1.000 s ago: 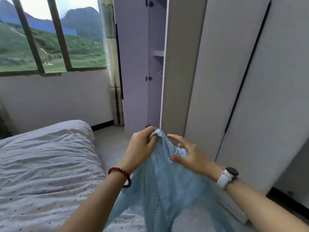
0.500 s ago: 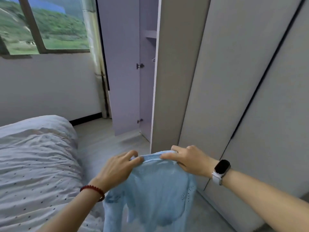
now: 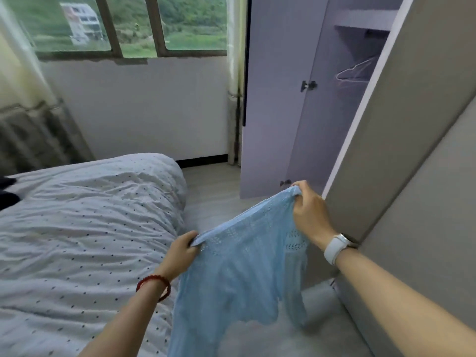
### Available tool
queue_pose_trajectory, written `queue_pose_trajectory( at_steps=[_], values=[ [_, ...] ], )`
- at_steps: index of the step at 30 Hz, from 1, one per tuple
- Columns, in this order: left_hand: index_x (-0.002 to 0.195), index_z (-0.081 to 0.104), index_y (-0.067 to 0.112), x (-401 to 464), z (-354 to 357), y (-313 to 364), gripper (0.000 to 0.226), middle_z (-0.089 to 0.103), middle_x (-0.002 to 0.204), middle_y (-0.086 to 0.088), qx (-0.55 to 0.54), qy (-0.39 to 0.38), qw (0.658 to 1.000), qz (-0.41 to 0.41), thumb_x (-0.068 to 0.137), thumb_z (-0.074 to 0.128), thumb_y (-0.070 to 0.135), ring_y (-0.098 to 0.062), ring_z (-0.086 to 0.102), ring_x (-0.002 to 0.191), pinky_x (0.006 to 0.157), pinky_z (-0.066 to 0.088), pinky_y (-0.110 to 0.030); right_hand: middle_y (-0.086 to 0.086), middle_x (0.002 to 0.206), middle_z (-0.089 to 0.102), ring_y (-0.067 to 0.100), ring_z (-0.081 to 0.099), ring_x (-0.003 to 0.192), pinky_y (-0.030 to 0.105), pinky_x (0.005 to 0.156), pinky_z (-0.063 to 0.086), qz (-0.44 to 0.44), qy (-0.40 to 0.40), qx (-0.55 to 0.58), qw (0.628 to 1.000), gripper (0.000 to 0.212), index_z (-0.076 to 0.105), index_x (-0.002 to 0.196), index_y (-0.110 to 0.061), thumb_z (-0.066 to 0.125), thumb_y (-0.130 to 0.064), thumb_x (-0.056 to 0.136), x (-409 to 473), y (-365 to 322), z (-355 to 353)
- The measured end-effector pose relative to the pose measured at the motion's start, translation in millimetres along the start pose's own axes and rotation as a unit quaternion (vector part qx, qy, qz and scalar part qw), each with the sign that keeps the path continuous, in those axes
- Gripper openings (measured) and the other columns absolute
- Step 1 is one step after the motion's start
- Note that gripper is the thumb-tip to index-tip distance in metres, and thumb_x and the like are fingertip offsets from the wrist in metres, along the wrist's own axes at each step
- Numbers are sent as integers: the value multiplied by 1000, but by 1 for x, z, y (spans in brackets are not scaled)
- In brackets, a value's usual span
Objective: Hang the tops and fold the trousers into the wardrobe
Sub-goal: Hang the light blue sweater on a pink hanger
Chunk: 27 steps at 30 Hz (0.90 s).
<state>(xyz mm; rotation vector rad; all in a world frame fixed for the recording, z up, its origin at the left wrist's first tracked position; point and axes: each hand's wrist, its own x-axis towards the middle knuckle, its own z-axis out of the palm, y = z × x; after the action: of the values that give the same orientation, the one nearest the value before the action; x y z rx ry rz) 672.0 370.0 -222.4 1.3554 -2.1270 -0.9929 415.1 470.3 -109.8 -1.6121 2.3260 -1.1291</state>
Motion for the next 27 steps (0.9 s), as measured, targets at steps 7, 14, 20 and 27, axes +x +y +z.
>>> queue_pose_trajectory(
  at_steps=[7,14,20,27],
  values=[
    [100,61,6,142,-44,47,26,65,102,-12,382,-140,914,6,96,45,27,-29,60,91,68,43,-27,9,123,56,29,54,111,31,78,37,-21,-386,-376,842,29,55,115,-12,36,-14,93,167,39,60],
    [87,65,7,283,-100,117,13,64,76,-9,38,363,931,17,82,54,2,-29,55,74,61,33,-28,23,102,55,40,54,93,30,70,34,57,18,46,997,27,57,109,-8,35,-11,94,323,26,99],
    [61,52,23,361,-100,113,30,50,52,15,170,-126,975,71,89,61,23,2,46,47,51,35,-11,14,87,60,28,62,73,40,70,57,257,41,406,876,32,58,80,-13,31,0,90,418,30,129],
    [133,47,17,502,-86,98,54,54,128,1,48,-183,981,42,83,69,20,-11,55,105,90,43,-20,3,63,60,5,57,45,16,43,44,213,-125,475,845,34,58,78,-13,35,6,94,490,44,148]
  ],
)
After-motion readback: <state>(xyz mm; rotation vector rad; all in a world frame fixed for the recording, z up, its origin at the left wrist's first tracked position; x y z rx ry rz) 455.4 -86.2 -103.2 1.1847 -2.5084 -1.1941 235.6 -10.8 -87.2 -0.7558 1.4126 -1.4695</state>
